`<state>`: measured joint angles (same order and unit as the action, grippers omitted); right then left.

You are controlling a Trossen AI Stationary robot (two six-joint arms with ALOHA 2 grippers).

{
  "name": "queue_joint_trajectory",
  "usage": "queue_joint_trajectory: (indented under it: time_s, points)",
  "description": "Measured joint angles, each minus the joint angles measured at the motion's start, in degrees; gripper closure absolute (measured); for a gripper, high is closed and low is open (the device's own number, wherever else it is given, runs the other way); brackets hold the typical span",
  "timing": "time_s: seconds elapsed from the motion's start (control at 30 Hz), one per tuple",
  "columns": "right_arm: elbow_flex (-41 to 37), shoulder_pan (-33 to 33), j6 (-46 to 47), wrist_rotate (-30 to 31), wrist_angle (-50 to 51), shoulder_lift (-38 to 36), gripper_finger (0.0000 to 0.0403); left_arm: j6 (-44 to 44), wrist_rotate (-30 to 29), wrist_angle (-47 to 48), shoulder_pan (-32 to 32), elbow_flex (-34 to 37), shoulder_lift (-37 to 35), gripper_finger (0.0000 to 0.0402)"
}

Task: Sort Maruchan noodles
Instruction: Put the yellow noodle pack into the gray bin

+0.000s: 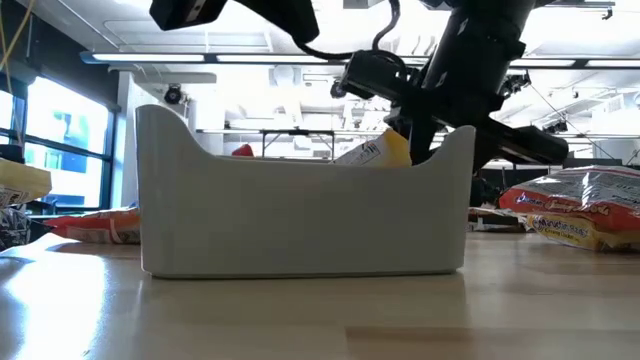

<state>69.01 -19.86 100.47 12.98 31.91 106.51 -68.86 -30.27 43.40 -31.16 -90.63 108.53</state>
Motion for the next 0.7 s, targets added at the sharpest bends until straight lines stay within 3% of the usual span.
queue_joint_trajectory:
  time_s: [0.17,0.3,0.4,0.53,0.7]
  points:
    - [0.0,-0.02,1.43,0.62,1.14,-1.89,0.0258,1.3,0.12,-0.08,-0.22,0.0,0.0,0.0401]
    - [0.0,-0.05,2.12,3.57,4.19,-4.82,0.0252,1.49,-0.34,0.03,-1.12,0.0,0.02,0.0401]
    - [-0.01,-0.2,0.8,5.03,7.17,-6.79,0.0264,1.4,-0.41,0.92,-2.08,0.0,0.04,0.0401]
    - [-0.09,-0.84,-8.86,4.71,9.81,-9.8,0.0295,0.48,-0.47,2.21,-2.33,0.0,0.04,0.0401]
    - [-0.09,-3.18,-21.64,4.34,15.83,-14.59,0.0364,4.84,3.76,-4.3,0.37,-0.04,0.45,0.0401]
